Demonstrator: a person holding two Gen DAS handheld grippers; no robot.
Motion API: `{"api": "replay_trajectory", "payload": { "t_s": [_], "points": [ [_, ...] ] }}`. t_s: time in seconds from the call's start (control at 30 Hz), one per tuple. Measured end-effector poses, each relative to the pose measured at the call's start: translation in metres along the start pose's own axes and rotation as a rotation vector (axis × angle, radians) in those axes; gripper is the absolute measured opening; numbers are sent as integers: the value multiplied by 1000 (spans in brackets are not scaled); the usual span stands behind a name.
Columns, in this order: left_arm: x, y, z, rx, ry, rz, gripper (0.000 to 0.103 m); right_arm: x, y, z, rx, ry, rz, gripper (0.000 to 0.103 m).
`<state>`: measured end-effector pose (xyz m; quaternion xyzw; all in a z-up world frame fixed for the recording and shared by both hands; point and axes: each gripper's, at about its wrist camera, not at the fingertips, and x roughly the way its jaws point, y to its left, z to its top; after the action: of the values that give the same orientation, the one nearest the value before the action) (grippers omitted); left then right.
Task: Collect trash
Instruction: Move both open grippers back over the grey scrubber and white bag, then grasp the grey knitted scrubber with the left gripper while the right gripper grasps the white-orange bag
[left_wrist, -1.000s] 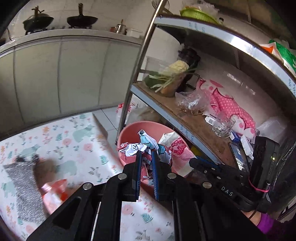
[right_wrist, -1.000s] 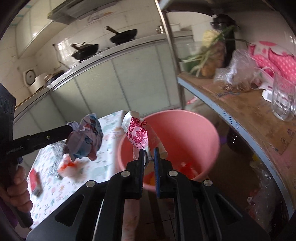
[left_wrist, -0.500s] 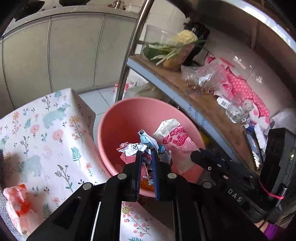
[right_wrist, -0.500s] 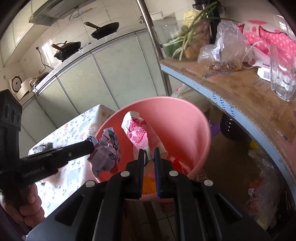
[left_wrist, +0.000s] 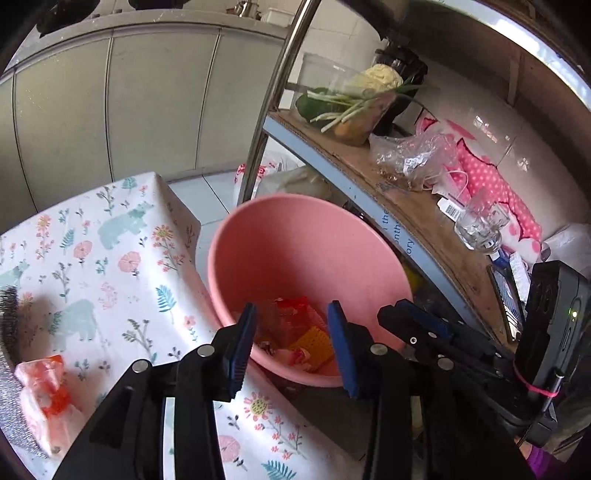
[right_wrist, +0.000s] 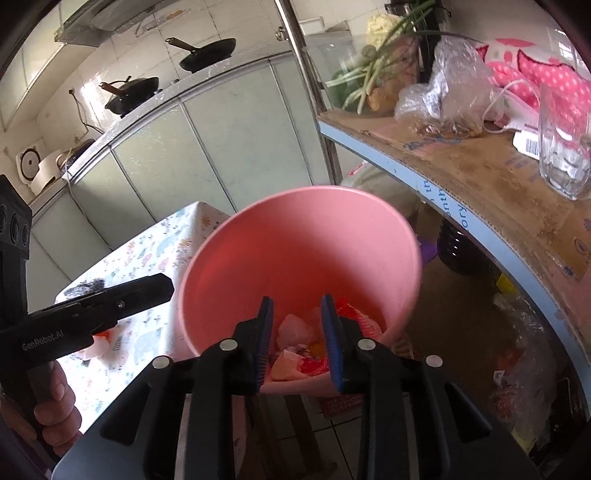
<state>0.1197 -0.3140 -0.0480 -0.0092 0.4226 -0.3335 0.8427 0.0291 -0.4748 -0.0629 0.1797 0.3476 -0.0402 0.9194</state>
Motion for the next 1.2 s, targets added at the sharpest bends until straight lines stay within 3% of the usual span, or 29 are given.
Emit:
{"api": "replay_trajectory", "payload": {
  "t_s": [0.4,0.67,0.73,0.9,1.2],
  "points": [
    [-81,27,-24,-16,-80,85,44,-20,59,-7,-73,19,99,28],
    [-150,96,-48,-101,-137,252,45,-15,114,-9,-132,50,214,28],
    [-162,119,-55,-139,-136,294,47,-8,128,-12,-140,70,258,33],
    [-168,175,-70,-250,-94,401,49,14,165,-20,-180,156,362,34],
    [-126,212,-78,-307,58,428,49,43,208,-25,-241,235,412,45]
  ]
}}
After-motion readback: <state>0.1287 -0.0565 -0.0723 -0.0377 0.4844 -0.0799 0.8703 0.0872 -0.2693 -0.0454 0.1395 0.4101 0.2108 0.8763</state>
